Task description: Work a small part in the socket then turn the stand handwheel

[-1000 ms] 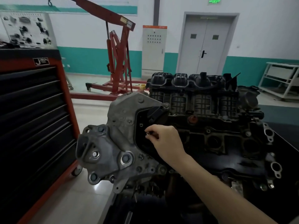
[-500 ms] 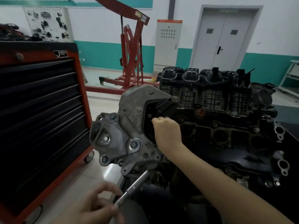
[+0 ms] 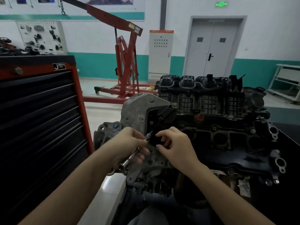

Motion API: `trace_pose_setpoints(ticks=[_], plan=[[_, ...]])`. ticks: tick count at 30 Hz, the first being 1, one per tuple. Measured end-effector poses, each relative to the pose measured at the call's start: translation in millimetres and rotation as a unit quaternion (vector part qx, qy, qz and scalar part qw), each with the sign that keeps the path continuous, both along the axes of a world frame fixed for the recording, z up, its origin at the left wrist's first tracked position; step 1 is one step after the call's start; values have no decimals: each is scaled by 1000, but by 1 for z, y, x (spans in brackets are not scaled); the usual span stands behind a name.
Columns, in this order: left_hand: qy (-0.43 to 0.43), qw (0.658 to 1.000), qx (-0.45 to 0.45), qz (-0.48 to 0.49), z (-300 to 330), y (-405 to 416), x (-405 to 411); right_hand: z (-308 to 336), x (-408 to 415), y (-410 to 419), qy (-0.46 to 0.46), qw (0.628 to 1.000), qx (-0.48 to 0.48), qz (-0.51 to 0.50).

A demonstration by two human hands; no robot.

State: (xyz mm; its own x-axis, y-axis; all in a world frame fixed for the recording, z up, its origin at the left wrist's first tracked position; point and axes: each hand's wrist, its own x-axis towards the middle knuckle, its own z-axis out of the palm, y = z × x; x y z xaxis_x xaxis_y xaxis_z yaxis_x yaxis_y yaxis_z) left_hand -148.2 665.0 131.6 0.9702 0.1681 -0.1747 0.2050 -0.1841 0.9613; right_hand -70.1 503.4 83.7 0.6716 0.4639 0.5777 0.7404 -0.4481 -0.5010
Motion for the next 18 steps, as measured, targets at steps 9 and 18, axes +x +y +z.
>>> trace_pose_setpoints(ticks=[9, 18], plan=[[76, 993, 70, -56, 36, 1, 50, -3, 13, 28, -52, 998, -1, -35], [-274, 951, 121, -84, -12, 8, 48, -14, 23, 38, -84, 989, 41, -116]])
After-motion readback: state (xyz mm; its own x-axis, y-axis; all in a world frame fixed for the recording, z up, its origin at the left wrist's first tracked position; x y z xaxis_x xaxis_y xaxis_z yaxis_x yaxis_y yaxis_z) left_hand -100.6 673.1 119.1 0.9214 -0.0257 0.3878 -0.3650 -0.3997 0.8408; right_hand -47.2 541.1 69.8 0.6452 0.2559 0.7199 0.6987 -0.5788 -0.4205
